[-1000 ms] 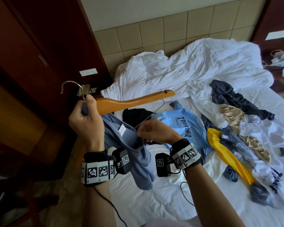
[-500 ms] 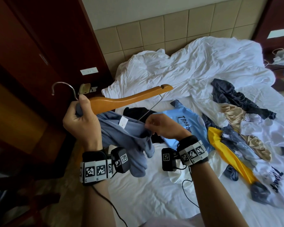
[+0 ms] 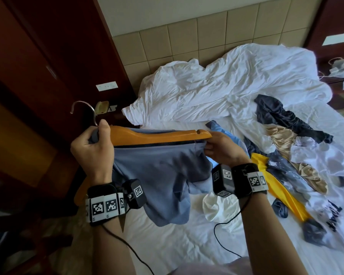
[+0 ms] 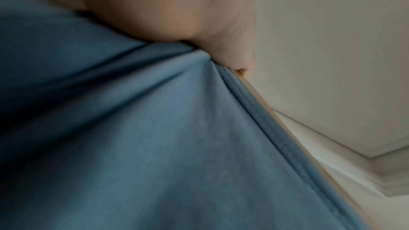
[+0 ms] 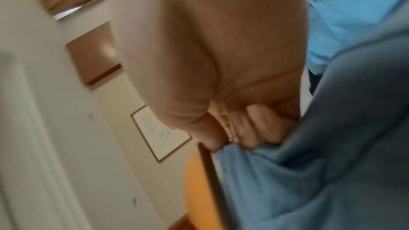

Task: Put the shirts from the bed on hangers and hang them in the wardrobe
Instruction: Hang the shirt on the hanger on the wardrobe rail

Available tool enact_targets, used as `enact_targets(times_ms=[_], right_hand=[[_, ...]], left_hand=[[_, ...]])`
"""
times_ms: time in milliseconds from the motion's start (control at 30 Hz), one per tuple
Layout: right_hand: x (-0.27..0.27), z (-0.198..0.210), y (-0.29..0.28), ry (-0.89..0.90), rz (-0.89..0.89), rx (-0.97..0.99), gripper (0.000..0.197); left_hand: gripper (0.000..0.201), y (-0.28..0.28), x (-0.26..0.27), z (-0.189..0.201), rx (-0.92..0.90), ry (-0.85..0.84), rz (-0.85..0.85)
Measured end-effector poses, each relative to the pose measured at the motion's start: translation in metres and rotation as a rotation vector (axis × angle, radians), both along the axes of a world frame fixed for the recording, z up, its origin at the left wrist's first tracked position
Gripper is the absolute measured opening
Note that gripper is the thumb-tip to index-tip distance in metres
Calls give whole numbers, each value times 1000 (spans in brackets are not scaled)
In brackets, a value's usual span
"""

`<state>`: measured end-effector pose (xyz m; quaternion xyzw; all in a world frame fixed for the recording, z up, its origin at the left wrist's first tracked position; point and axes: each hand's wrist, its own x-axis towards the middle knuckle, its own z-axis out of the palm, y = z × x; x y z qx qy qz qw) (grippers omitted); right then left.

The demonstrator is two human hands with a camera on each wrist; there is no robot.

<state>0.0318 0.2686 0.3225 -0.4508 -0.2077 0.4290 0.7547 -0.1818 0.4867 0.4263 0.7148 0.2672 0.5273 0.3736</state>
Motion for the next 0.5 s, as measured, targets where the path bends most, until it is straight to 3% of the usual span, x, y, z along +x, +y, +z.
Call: enact_targets(times_ms=[100, 167, 267, 367, 500], right_hand=[[5, 4, -7, 314, 102, 52, 32], [6, 2, -9, 356, 67, 21, 19], [2, 0, -4, 172, -27, -35, 9], [0, -2, 0, 33, -183, -26, 20], [-1, -1, 3, -329, -350, -145, 26]], left_hand=[[55, 8, -3, -1, -18, 23, -11], [54, 9, -4, -3, -10, 52, -26], [53, 6, -2, -3, 26, 89, -41], [53, 4, -1, -4, 47, 111, -14], [52, 7, 0, -9, 71, 124, 36]])
